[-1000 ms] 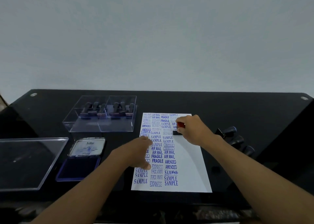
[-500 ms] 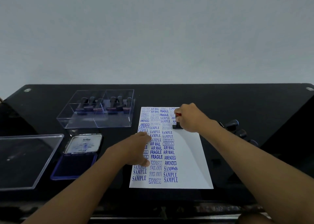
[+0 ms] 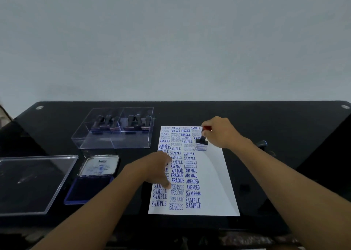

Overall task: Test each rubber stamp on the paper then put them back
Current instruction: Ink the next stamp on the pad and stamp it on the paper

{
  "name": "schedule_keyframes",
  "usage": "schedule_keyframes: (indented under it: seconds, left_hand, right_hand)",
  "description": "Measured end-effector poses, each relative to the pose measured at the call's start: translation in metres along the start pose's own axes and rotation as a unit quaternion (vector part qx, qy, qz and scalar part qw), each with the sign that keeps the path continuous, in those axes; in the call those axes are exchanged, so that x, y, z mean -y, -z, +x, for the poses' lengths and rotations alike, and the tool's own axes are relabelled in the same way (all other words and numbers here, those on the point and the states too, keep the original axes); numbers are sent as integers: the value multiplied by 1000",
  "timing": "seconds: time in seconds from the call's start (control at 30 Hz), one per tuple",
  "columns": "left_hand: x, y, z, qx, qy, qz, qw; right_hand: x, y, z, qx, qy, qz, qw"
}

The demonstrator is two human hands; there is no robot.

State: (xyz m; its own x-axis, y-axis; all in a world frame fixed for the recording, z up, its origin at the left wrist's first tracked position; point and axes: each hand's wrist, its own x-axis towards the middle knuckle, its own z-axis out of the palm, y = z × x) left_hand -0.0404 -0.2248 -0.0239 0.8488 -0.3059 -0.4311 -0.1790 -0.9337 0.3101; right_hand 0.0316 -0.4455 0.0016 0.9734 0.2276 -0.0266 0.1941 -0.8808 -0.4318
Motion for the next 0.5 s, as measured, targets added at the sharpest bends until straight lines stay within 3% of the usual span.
schedule_keyframes:
  seconds: [0.3,0.5]
  left_hand:
    - [-12,-6,18,-141,-1,-14,990]
    - [-58,-11,33,-160,-74,-56,983]
  right_hand:
    - [-36,37,-20,-39,-51,6,998]
    - [-74,42,-30,-16,-106,-24,994]
